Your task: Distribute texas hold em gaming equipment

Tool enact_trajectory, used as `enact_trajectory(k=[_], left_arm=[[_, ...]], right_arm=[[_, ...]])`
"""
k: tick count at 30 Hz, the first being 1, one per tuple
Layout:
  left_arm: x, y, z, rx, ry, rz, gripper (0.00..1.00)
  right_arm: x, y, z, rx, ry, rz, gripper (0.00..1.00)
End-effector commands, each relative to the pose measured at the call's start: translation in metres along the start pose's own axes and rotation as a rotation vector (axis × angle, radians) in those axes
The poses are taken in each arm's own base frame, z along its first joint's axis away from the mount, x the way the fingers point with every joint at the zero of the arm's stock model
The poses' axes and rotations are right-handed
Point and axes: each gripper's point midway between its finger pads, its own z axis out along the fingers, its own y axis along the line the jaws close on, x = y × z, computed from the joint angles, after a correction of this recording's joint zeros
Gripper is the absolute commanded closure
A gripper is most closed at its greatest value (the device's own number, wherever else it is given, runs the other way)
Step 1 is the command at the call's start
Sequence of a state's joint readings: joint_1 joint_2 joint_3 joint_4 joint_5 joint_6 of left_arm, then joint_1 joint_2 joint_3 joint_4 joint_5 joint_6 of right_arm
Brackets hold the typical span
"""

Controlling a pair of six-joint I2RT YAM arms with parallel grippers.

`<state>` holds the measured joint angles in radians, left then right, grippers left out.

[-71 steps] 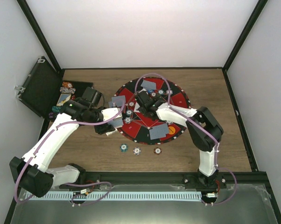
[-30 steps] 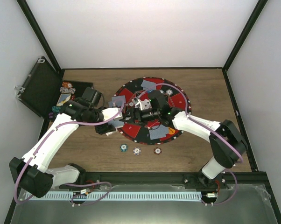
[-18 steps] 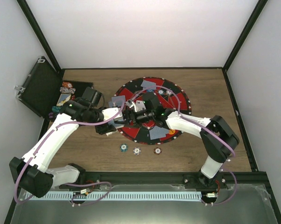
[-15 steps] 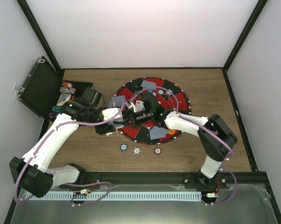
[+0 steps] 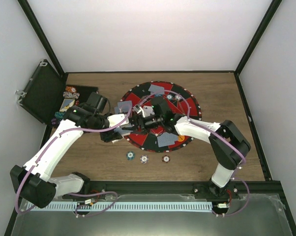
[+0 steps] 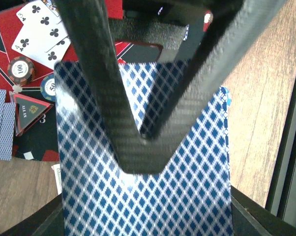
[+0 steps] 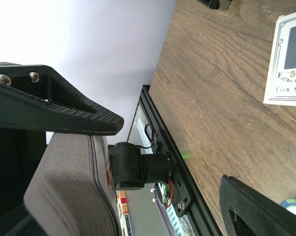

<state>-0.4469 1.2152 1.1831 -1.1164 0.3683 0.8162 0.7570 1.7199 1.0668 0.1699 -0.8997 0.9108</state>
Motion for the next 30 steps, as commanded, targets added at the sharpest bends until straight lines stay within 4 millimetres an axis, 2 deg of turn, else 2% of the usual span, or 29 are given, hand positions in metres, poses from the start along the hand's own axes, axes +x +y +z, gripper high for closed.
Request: enact_trajectory(k=[1,8,18,23,30], left_arm=[[-0.013,-0.006,-0.011,0.014,-0.059,0.029,0.89],[-0.013,-0.004,-0.01,0.012,-0.057,0.026,0.89],[-0.008,0.0,-0.003,0.0,-0.037,0.025,0.88],[-0.007,0.001,-0.001,0.001,-0.029,0.021,0.88],[-0.005,0.003,0.0,-0.008,-0.014,0.021,0.88]], right_arm=[[-0.001,-0.022,-0.019,0.066,-0.034,0.038,0.22],[-0.006,-0.012,-0.027,0.065,-0.053,0.021,0.31],[-0.006,0.007,-0.036,0.053,-0.067,0.01,0.59],[-0.007,0.017,-0.042,0.048,-0.079,-0.004,0.78],[-0.01,0.018,-0.054,0.069,-0.101,-0.001,0.92]])
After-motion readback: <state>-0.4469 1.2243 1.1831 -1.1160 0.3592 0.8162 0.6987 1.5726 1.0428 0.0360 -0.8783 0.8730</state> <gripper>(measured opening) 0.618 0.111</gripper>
